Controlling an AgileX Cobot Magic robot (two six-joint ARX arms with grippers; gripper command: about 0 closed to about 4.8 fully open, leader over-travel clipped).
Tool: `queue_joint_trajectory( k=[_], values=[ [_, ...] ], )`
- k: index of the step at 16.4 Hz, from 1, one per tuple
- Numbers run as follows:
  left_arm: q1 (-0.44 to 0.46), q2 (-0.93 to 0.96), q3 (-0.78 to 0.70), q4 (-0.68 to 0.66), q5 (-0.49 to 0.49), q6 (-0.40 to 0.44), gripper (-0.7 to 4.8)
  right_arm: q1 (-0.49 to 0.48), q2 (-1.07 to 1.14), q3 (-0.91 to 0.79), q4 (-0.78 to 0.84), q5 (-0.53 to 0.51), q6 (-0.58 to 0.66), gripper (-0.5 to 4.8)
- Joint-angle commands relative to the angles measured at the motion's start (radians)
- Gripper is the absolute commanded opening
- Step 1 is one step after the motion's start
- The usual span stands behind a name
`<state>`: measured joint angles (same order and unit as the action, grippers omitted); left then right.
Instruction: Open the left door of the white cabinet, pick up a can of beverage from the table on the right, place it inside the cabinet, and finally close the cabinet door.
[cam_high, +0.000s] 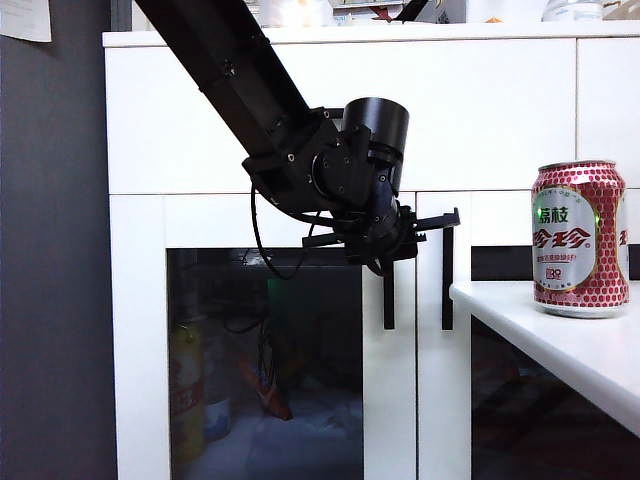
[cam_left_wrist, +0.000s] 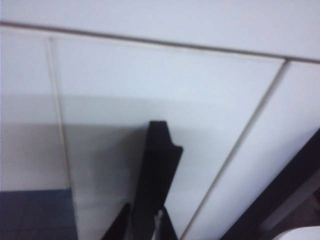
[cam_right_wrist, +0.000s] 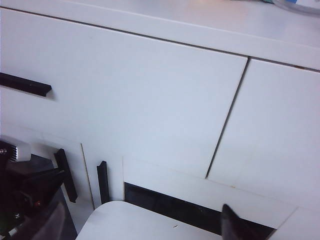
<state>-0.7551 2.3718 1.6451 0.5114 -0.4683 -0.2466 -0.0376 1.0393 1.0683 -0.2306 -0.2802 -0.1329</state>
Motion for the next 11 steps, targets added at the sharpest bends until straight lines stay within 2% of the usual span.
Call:
queue_joint_trajectory(
  k=[1, 5, 7, 11],
  values=[
    [0.000, -0.006, 0.005, 0.013, 0.079, -0.015, -0.01, -0.001, -0.003, 0.003, 0.012, 0.002, -0.003, 4.00],
    [0.000, -0.006, 0.010, 0.014, 0.088, -0.015, 0.03, 0.000, -0.004, 0.004, 0.026, 0.035, -0.003, 4.00],
    [0.000, -0.006, 0.011, 0.014, 0.088, -0.015, 1.05, 0.000, -0.003, 0.004, 0.029, 0.036, -0.002, 4.00],
    [0.004, -0.005, 0.011, 0.014, 0.088, -0.015, 1.11, 0.000, -0.003, 0.004, 0.049, 0.039, -0.001, 4.00]
  ],
)
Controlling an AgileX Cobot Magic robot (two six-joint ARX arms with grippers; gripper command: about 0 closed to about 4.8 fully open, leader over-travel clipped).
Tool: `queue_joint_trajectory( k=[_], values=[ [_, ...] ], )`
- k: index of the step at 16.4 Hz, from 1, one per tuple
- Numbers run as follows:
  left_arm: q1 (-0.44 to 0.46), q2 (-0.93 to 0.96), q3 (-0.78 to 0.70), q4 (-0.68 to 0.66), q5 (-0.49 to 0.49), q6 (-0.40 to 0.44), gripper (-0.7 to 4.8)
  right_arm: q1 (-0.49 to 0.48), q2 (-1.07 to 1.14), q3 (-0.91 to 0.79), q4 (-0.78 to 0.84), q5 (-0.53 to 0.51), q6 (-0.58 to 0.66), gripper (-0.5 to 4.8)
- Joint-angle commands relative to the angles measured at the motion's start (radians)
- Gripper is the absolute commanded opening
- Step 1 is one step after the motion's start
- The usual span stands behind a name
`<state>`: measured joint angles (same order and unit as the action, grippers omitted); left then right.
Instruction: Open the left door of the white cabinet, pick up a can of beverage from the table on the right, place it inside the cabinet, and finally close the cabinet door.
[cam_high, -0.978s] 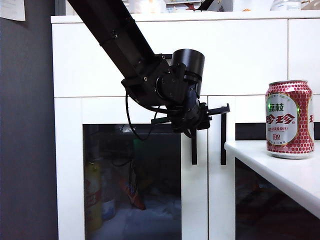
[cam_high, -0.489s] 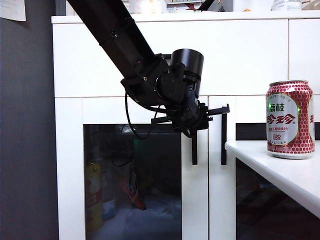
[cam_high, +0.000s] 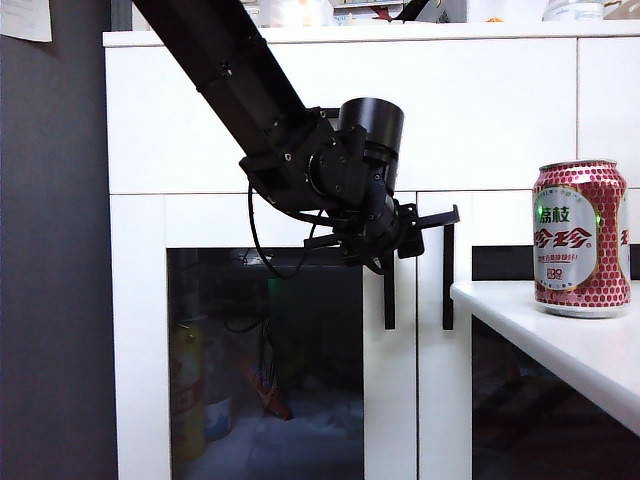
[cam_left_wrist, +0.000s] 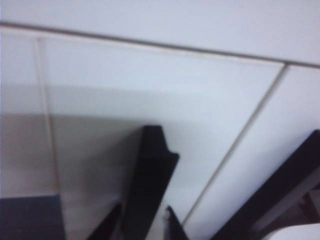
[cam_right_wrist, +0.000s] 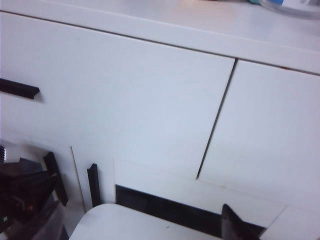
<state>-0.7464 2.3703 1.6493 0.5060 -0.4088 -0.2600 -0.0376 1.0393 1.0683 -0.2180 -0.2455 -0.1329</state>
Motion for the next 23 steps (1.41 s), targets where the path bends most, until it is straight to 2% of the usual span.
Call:
queue_joint_trajectory(
  k=[1, 3, 4, 5, 16, 20, 23],
  values=[
    [-0.002, -0.003, 0.007, 0.019, 0.029, -0.002, 1.12, 0.000, -0.003, 0.004, 0.040, 0.004, -0.001, 4.00],
    [-0.001, -0.003, 0.007, 0.019, 0.028, -0.002, 0.96, 0.000, -0.003, 0.004, 0.039, 0.004, -0.002, 4.00],
    [-0.001, -0.003, 0.007, 0.019, 0.028, -0.002, 0.07, 0.000, -0.003, 0.004, 0.040, 0.004, -0.002, 4.00],
    [-0.001, -0.003, 0.007, 0.024, 0.028, -0.002, -0.06, 0.000, -0.003, 0.004, 0.040, 0.004, -0.002, 4.00],
    [-0.002, -0.003, 0.007, 0.026, 0.029, -0.002, -0.05, 0.000, -0.004, 0.004, 0.074, 0.004, 0.003, 4.00],
    [-0.002, -0.003, 0.007, 0.026, 0.029, -0.002, -0.05, 0.000, -0.004, 0.004, 0.140, -0.024, 0.085, 4.00],
    [-0.002, -0.003, 0.007, 0.026, 0.029, -0.002, -0.05, 0.001, -0.005, 0.004, 0.140, -0.023, 0.085, 4.00]
  ],
)
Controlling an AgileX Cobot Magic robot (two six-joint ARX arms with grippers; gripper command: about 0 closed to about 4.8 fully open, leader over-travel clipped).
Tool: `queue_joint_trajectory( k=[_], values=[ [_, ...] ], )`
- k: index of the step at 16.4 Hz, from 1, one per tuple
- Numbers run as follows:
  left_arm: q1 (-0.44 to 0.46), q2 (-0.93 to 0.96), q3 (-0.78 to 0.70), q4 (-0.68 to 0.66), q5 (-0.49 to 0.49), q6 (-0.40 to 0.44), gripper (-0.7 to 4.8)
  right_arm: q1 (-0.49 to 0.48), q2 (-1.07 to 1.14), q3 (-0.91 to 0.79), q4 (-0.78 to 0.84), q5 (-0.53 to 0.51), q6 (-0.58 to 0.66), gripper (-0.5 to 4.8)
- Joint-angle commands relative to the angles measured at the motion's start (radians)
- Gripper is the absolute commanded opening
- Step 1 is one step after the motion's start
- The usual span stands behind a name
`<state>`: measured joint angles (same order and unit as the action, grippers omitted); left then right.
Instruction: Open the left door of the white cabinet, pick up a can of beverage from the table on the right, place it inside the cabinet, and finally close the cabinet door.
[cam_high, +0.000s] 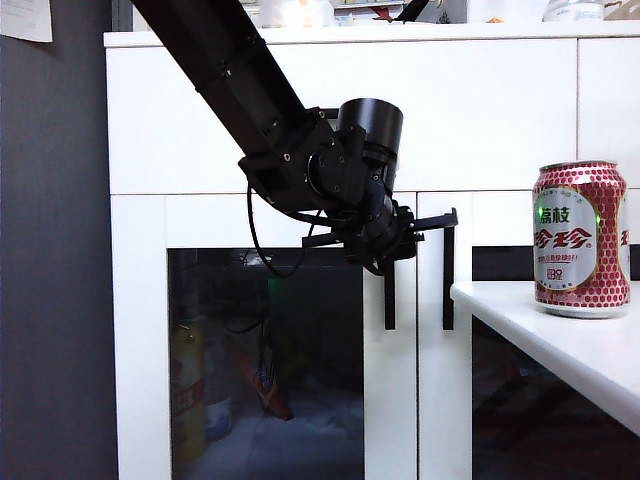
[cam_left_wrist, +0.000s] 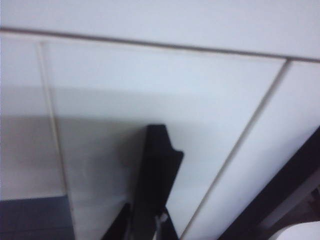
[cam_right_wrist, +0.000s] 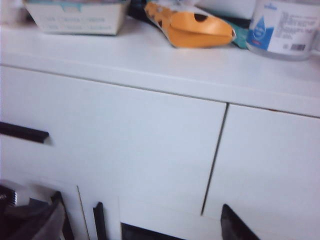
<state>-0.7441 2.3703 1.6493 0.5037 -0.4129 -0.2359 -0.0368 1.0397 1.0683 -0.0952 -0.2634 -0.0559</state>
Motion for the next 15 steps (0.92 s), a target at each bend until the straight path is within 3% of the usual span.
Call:
queue_joint_trajectory(
  k=[1, 6, 15],
  values=[
    [-0.005, -0.003, 0.007, 0.029, 0.033, -0.026, -0.05, 0.000, -0.006, 0.004, 0.016, -0.005, 0.008, 4.00],
    [-0.023, -0.003, 0.014, -0.054, 0.054, -0.026, -0.05, 0.000, -0.008, 0.004, -0.045, -0.005, 0.008, 4.00],
    [-0.035, -0.003, 0.013, -0.033, 0.055, -0.026, -0.05, 0.000, -0.008, 0.004, -0.058, -0.005, 0.007, 4.00]
  ],
)
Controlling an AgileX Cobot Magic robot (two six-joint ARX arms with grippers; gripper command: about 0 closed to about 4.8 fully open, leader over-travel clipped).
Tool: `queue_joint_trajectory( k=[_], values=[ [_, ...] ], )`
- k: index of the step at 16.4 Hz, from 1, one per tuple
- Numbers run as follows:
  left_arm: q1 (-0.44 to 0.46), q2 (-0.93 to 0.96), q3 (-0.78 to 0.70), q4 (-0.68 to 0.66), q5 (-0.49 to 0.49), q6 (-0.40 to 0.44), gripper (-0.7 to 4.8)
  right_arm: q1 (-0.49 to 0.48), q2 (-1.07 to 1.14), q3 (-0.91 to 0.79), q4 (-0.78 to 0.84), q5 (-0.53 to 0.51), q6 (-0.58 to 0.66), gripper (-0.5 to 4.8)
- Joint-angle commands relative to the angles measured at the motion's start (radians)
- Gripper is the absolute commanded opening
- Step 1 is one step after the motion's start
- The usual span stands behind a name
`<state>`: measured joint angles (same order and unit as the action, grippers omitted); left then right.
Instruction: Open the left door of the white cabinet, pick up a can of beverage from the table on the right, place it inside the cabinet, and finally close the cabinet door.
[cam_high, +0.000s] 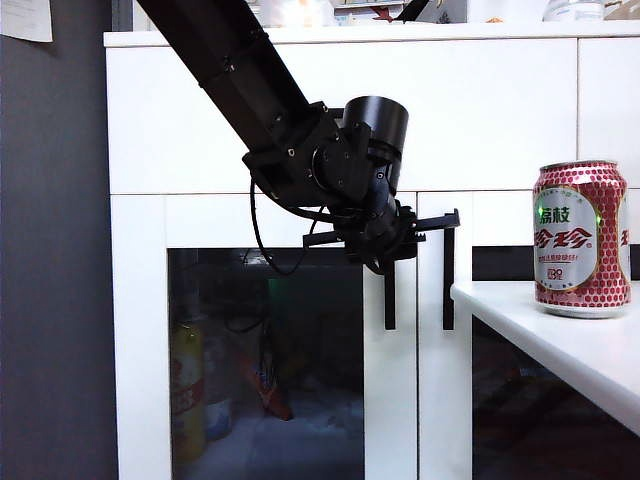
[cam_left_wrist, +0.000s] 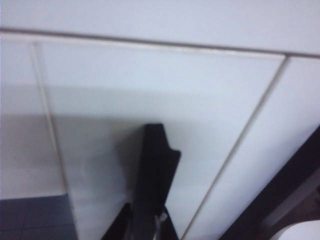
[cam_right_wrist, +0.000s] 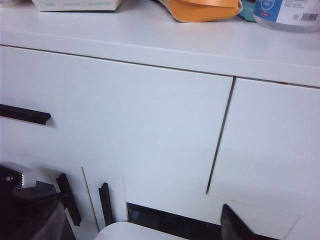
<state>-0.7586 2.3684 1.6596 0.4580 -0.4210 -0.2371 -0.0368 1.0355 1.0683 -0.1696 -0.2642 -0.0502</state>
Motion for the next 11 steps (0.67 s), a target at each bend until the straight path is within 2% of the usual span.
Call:
queue_joint_trajectory(
  k=[1, 8, 11],
  values=[
    [-0.021, -0.001, 0.003, 0.026, 0.062, -0.025, -0.05, 0.000, -0.004, 0.004, 0.016, -0.004, 0.002, 4.00],
    [-0.021, -0.003, -0.007, 0.108, 0.067, -0.025, -0.05, 0.000, -0.005, 0.004, 0.015, -0.004, 0.002, 4.00],
    [-0.021, -0.013, -0.078, 0.135, 0.067, -0.025, -0.05, 0.000, -0.005, 0.004, 0.012, -0.004, 0.001, 4.00]
  ],
)
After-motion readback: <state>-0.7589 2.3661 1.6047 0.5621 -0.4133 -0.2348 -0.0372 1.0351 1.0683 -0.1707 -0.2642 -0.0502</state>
